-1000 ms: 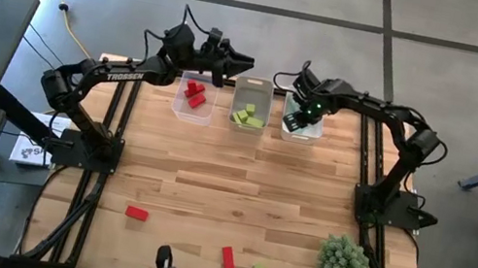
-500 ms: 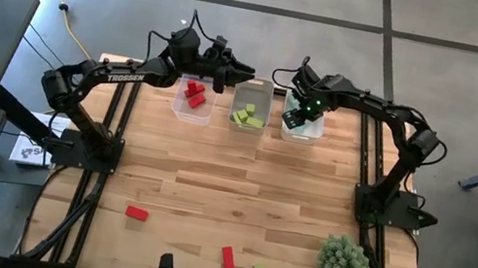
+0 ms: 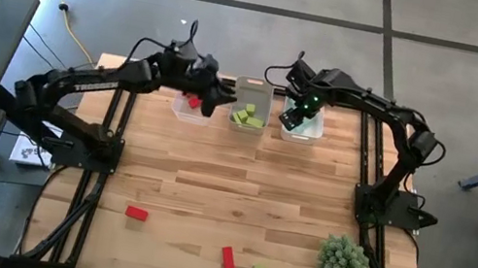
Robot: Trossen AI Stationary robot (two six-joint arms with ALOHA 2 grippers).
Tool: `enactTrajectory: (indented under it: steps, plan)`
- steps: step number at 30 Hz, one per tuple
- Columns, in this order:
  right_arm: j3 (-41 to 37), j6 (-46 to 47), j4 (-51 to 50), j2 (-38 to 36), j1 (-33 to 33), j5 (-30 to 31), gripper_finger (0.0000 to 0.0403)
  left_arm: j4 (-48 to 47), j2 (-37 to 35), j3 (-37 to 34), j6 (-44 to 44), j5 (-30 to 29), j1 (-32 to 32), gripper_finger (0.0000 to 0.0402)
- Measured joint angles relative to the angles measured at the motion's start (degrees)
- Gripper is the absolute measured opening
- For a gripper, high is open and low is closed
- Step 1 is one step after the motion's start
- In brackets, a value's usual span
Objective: Sort & place blocks by color
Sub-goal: Put the red block into the transparent bin
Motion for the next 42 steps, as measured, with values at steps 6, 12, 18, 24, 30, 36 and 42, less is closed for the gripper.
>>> enactTrajectory:
  steps: [6,12,18,24,30,36,42]
  plan:
    - [2.7,-1.5,-2.6,0.0,2.6,-1.0,0.0181,-13.9,-4.6,0.0,-0.1,-9.1,-6.2,0.0152]
    - [4.7,0.3,-5.5,0.0,6.2,-1.1,0.0181,-26.2,-6.9,0.0,-0.4,-15.2,-12.5,0.0152]
    - [4.9,4.1,-5.7,0.0,10.3,-1.0,0.0181,-35.8,-8.1,0.0,-0.1,-16.4,-17.5,0.0152]
    - [4.9,10.9,-5.5,0.0,13.7,0.1,0.0181,-44.4,-9.8,0.0,1.0,-16.2,-23.2,0.0152]
    - [4.9,17.5,-4.9,0.0,16.9,0.3,0.0181,-50.9,-12.6,0.0,-0.8,-16.2,-30.3,0.0152]
    - [4.9,22.3,-4.6,0.0,20.4,2.5,0.0181,-55.1,-14.9,0.0,-4.4,-18.4,-38.3,0.0152]
    - [4.9,27.1,-4.1,0.0,23.6,2.5,0.0181,-56.2,-16.6,0.0,-9.7,-20.3,-46.7,0.0152]
